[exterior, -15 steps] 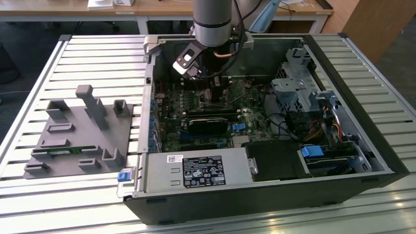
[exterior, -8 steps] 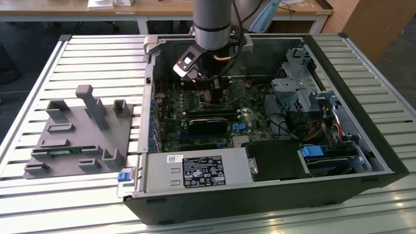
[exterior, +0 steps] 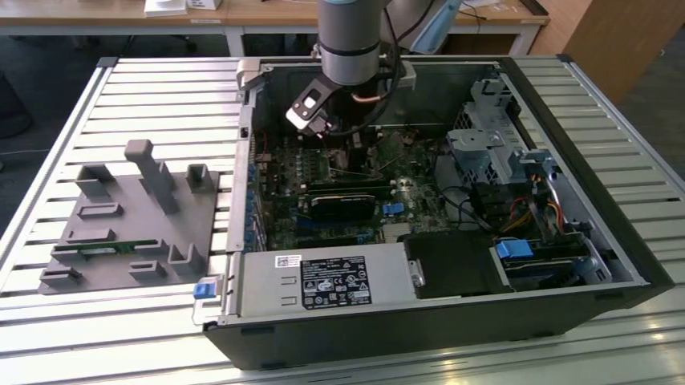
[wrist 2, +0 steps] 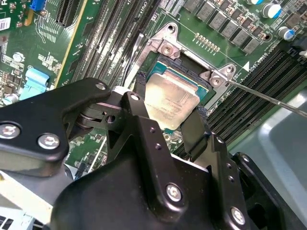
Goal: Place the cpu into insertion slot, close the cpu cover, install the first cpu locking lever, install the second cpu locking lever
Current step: 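Place the cpu into insertion slot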
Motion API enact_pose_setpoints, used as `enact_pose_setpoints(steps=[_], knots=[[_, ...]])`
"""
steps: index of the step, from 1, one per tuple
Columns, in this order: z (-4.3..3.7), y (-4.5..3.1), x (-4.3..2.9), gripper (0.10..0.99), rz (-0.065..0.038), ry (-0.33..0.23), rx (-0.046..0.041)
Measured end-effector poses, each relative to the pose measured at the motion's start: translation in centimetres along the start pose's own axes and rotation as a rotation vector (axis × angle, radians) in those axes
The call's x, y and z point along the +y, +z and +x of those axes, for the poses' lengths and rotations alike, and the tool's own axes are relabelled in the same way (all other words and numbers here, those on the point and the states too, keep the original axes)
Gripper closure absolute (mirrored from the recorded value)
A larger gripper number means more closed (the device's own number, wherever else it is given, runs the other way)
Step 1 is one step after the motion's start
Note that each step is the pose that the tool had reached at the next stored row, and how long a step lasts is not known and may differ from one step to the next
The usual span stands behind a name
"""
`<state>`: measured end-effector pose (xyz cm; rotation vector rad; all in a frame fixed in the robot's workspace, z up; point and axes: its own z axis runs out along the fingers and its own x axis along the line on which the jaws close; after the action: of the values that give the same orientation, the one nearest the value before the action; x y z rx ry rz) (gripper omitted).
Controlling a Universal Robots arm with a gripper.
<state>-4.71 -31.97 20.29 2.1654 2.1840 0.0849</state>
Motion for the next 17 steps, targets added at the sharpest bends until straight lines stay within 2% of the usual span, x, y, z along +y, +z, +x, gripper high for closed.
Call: enact_pose_setpoints(steps=[17], knots=[[0.12, 1.03, 0.05, 0.545, 0.003, 0.003, -0.0006]])
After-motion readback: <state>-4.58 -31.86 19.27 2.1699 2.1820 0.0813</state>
